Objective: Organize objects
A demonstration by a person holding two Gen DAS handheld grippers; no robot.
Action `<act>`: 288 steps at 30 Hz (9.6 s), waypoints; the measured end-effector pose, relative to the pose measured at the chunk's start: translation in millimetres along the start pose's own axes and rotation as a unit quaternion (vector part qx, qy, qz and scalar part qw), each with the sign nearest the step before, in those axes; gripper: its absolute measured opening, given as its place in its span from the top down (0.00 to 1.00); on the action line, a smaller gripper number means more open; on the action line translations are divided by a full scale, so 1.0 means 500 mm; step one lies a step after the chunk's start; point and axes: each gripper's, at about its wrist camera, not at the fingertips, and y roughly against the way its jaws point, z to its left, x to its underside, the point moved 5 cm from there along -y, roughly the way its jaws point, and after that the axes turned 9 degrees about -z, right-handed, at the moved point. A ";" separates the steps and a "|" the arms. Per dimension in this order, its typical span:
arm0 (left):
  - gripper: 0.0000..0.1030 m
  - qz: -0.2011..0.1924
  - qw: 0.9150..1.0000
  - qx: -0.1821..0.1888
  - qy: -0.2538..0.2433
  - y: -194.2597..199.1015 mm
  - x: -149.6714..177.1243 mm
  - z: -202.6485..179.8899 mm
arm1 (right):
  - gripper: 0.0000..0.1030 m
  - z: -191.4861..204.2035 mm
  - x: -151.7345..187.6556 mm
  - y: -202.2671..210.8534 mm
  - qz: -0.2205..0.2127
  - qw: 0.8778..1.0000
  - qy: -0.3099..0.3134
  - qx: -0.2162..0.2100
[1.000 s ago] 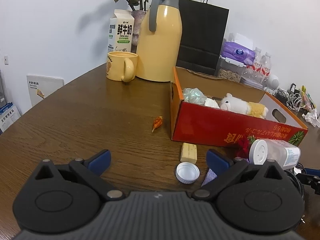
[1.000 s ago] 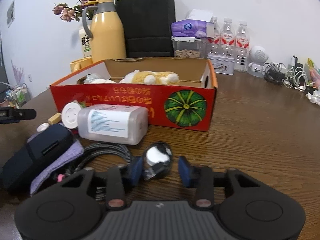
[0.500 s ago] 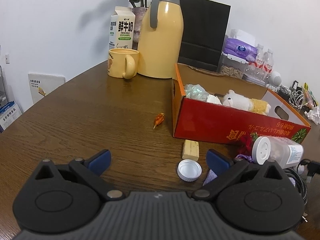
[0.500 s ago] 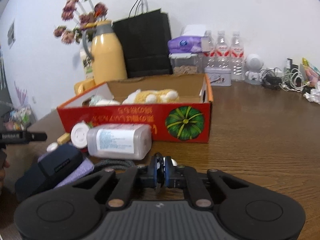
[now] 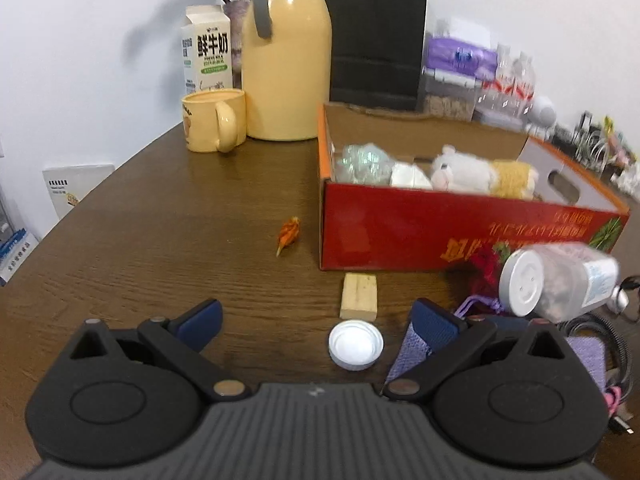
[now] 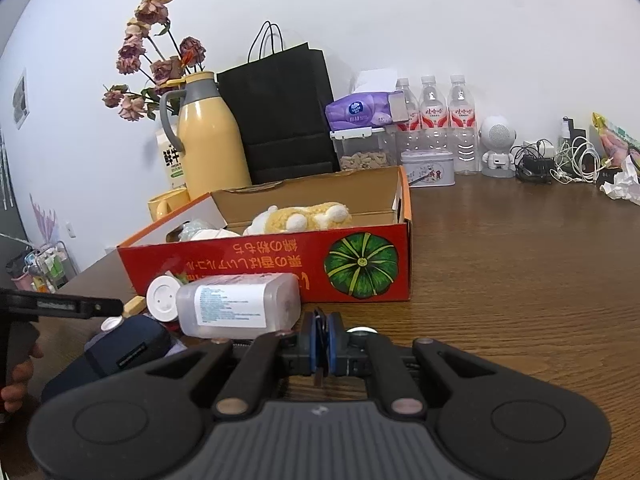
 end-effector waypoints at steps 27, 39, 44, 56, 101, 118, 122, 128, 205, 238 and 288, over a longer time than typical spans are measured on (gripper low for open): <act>0.71 -0.037 0.998 0.032 0.039 0.059 0.001 -0.003 | 0.95 0.004 -0.001 0.009 -0.016 1.000 0.000 0.000; 0.71 -0.101 0.992 0.071 0.032 0.091 -0.093 -0.054 | 0.95 0.023 -0.076 0.018 -0.074 0.997 0.011 -0.013; 0.71 -0.126 0.988 0.080 0.025 0.080 -0.144 -0.088 | 0.95 0.041 -0.134 -0.005 -0.099 0.995 0.029 -0.016; 0.71 -0.140 0.987 0.070 0.035 -0.028 -0.231 -0.126 | 0.95 0.054 -0.212 -0.150 -0.109 0.994 0.025 -0.009; 0.00 -0.157 0.986 0.044 0.046 -0.053 -0.196 -0.112 | 0.00 0.032 -0.143 -0.197 -0.075 0.993 0.049 0.071; 0.00 -0.171 0.983 0.026 0.065 0.015 -0.173 -0.049 | 0.00 -0.017 -0.141 -0.107 -0.082 0.993 0.040 0.073; 0.00 -0.166 0.985 0.019 0.049 0.039 -0.153 -0.032 | 0.00 -0.029 -0.116 -0.082 -0.053 0.995 0.049 0.063; 0.00 -0.135 0.990 -0.001 0.029 0.053 -0.114 0.009 | 0.00 -0.023 -0.052 -0.068 0.032 0.996 0.081 0.035; 0.79 -0.024 0.999 0.029 -0.017 -0.008 -0.028 -0.058 | 0.74 0.015 -0.005 -0.062 0.037 0.994 0.091 0.050; 0.79 -0.067 0.993 0.083 0.057 -0.098 -0.195 -0.140 | 0.74 0.071 -0.152 -0.208 -0.031 0.998 0.051 0.000; 0.00 -0.144 0.988 0.049 0.009 -0.027 -0.164 -0.162 | 0.00 0.064 -0.131 -0.185 -0.046 0.995 0.066 0.054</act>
